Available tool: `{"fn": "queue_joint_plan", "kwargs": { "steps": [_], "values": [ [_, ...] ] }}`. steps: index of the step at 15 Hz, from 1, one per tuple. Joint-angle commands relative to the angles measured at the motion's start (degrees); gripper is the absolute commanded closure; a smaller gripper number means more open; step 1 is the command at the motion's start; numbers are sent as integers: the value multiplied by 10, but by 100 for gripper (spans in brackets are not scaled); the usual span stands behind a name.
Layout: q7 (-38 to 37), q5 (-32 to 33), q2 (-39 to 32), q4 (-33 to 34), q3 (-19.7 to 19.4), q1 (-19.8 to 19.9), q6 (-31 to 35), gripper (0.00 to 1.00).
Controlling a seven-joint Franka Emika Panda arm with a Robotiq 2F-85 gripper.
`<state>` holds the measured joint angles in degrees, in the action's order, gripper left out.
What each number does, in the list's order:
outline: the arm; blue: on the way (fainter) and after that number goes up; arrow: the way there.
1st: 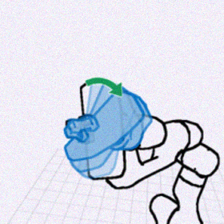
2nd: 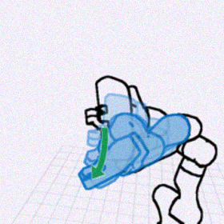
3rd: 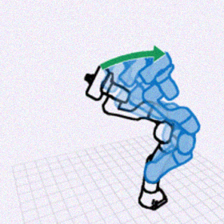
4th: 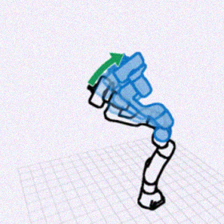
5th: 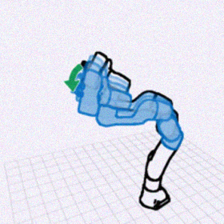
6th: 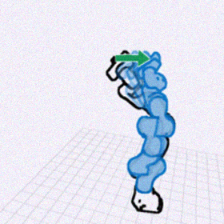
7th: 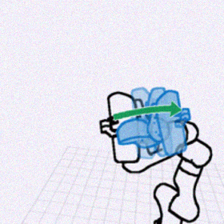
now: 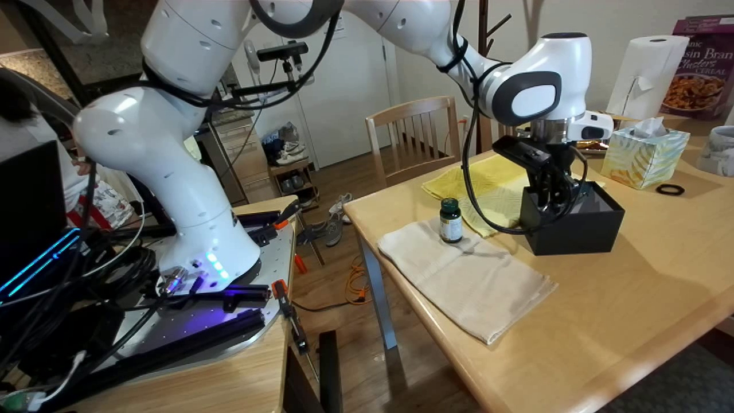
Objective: Put the wrapper in the box
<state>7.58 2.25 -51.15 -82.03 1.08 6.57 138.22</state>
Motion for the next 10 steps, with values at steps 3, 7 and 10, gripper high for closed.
{"fn": "queue_joint_plan", "kwargs": {
  "steps": [3, 7, 10],
  "values": [
    [23, -15, 2, 6, 10, 10, -4, 19],
    [14, -11, 20, 0, 4, 4, -12, 1],
    [10, -10, 43, -6, 5, -3, -40, 0]
  ]
}}
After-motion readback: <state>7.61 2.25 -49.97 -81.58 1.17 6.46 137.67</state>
